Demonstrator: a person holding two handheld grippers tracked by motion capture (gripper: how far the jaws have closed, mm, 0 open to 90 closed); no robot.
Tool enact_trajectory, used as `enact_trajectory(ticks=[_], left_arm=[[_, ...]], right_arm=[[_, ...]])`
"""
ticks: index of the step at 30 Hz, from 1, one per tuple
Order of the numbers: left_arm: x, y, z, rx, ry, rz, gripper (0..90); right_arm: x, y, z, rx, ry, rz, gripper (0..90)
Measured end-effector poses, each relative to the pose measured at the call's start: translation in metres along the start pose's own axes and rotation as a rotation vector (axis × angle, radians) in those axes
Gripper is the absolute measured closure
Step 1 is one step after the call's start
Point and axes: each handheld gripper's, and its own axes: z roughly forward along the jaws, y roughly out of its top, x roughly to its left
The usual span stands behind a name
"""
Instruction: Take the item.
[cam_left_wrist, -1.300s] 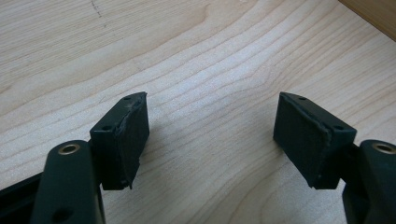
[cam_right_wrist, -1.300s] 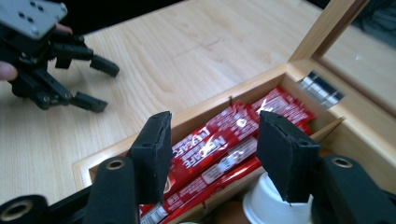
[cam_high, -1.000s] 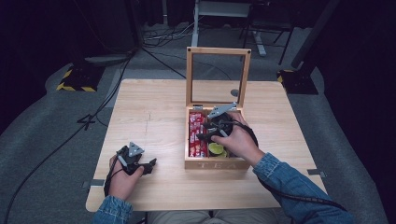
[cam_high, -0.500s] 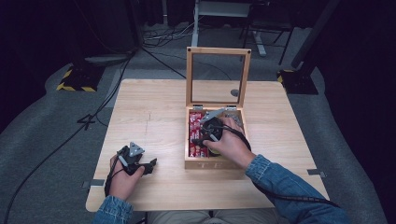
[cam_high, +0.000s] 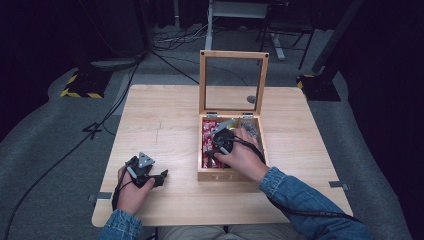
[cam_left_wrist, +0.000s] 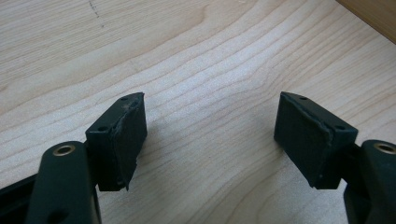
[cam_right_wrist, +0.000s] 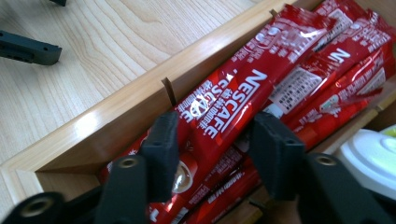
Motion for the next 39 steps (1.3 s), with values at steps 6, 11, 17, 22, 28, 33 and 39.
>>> enact_trajectory(ticks=[6,11,17,22,28,33,39], left_arm=[[0.0,0.0,0.0,0.0,0.0,0.0,25.8],[0.0,0.0,0.0,0.0,0.0,0.0,25.8],[0.0,0.0,0.0,-0.002,-0.001,-0.001,25.8],[0.0,0.0,0.0,-0.001,-0.001,-0.001,25.8],[0.0,0.0,0.0,-0.003,-0.003,-0.005,25.7],[0.0,0.0,0.0,-0.002,-0.006,0.001,24.5],[0.001,0.0,0.0,0.004,-0.009,0.006,23.6]], right_arm=[[0.001,-0.001,-0.004,0.003,0.024,0.065,71.4],[0.003,0.002,-0.007,-0.019,0.072,0.09,78.9],[0.005,0.006,-0.016,-0.087,0.093,0.088,80.6],[0.004,0.009,-0.027,-0.129,0.095,0.087,80.6],[0.002,0.012,-0.038,-0.168,0.099,0.081,80.6],[0.001,0.015,-0.048,-0.198,0.095,0.076,80.6],[-0.003,0.015,-0.061,-0.227,0.087,0.067,80.6]])
